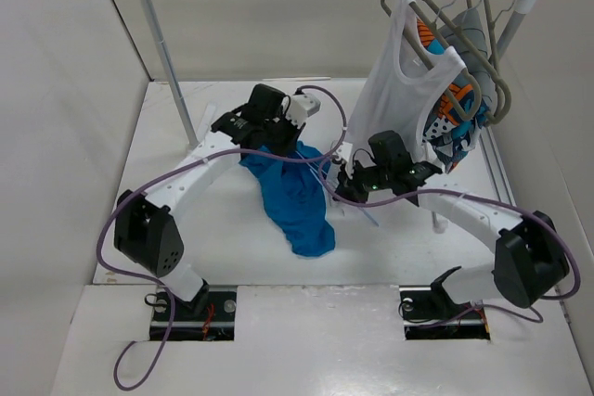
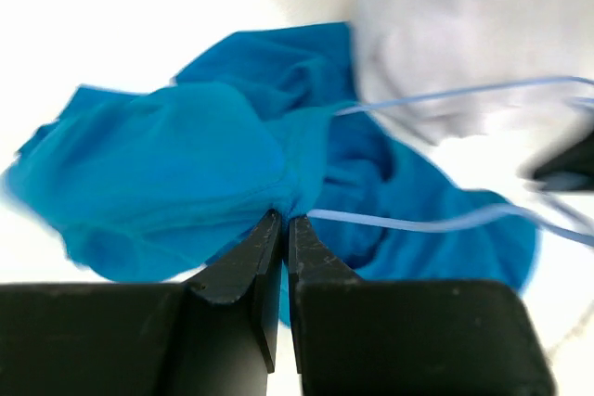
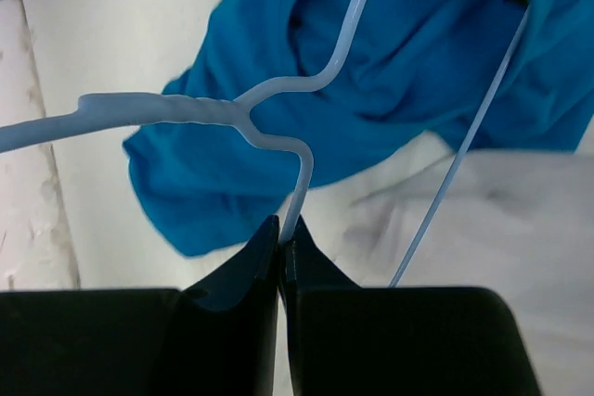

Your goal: Place the t-shirt on the hanger

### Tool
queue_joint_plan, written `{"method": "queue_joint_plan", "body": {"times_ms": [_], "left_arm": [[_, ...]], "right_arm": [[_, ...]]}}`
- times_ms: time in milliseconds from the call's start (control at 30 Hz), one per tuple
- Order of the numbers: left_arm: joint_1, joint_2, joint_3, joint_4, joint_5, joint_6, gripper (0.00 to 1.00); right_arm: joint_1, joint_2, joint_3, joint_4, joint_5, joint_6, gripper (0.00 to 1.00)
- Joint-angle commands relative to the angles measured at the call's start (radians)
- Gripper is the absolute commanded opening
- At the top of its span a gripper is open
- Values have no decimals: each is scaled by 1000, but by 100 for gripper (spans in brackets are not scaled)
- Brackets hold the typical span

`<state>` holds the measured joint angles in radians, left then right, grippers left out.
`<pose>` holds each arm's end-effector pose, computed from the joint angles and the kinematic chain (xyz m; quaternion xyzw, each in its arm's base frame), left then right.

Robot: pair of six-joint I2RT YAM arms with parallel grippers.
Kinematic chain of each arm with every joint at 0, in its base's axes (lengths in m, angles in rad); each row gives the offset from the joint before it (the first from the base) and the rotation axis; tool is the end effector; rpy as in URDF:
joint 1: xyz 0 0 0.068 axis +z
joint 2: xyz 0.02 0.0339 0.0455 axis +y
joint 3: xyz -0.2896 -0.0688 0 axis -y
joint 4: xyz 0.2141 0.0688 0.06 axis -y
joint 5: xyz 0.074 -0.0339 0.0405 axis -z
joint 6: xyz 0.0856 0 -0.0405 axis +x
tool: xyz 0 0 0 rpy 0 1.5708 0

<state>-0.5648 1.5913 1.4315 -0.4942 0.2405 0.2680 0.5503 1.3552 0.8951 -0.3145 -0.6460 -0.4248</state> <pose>0.3029 -0.2161 0.3326 0.4086 0.7927 -0.1713 0.4186 0.2102 0.1894 0.2555 -0.5182 0.7146 0.3151 0.3485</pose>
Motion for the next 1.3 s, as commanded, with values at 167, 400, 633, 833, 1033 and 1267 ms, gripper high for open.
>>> {"method": "queue_joint_plan", "body": {"times_ms": [167, 400, 633, 833, 1033, 1267], "left_arm": [[-14, -117, 118, -144, 338, 42, 0], [-35, -212, 67, -236, 427, 178, 36], [98, -301, 76, -265, 226, 339, 61], [140, -393, -67, -268, 181, 601, 73], [171, -498, -287, -201, 336, 801, 90], [171, -390, -350, -204, 373, 866, 99]], "right_arm": [[26, 119, 137, 256, -61, -75, 0], [46, 170, 96, 348, -115, -209, 0], [89, 159, 4, 348, -135, -325, 0], [123, 208, -8, 348, -169, -357, 0], [155, 187, -8, 348, -156, -358, 0], [189, 140, -8, 330, -126, -358, 0]]}}
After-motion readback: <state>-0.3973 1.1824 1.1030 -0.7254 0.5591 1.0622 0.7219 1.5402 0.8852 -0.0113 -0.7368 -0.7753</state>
